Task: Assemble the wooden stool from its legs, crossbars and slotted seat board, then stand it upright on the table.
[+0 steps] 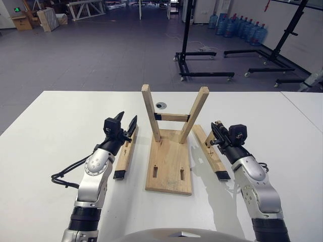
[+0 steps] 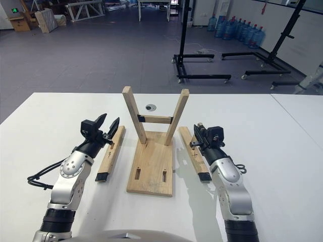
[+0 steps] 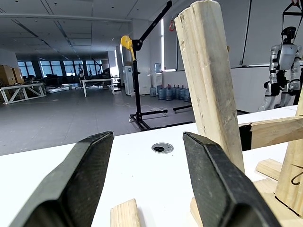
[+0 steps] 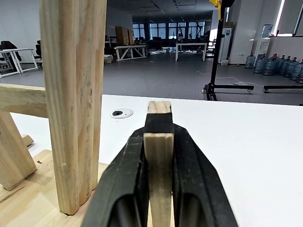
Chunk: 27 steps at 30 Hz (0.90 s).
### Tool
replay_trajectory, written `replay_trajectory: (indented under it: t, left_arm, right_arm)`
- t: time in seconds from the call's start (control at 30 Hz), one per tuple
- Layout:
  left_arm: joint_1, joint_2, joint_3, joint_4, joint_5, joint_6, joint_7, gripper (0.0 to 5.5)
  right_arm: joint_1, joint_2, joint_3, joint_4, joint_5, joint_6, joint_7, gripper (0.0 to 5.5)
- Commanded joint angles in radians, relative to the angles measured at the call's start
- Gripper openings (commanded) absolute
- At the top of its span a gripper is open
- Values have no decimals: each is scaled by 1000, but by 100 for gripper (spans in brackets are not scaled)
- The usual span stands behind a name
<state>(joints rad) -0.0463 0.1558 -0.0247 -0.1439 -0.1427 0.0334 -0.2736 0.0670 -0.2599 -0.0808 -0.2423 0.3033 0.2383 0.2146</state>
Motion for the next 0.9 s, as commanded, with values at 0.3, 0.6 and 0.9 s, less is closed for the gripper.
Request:
replay_trajectory:
  t: [0.3,0.6,0.9]
  left_arm:
    - [29,-24,-18,8,25,-18,24,268]
    - [52,-20,-7,15,45,-38,34,268]
    - [88,-38,-27,163,93,-144,48,268]
  right_arm:
    - [45,8,-4,-31,-4,81,20,206]
    - [-35,-21,-44,-24,-35,52,19,279]
    - [-170,-11,-60,-87,21,116,25,279]
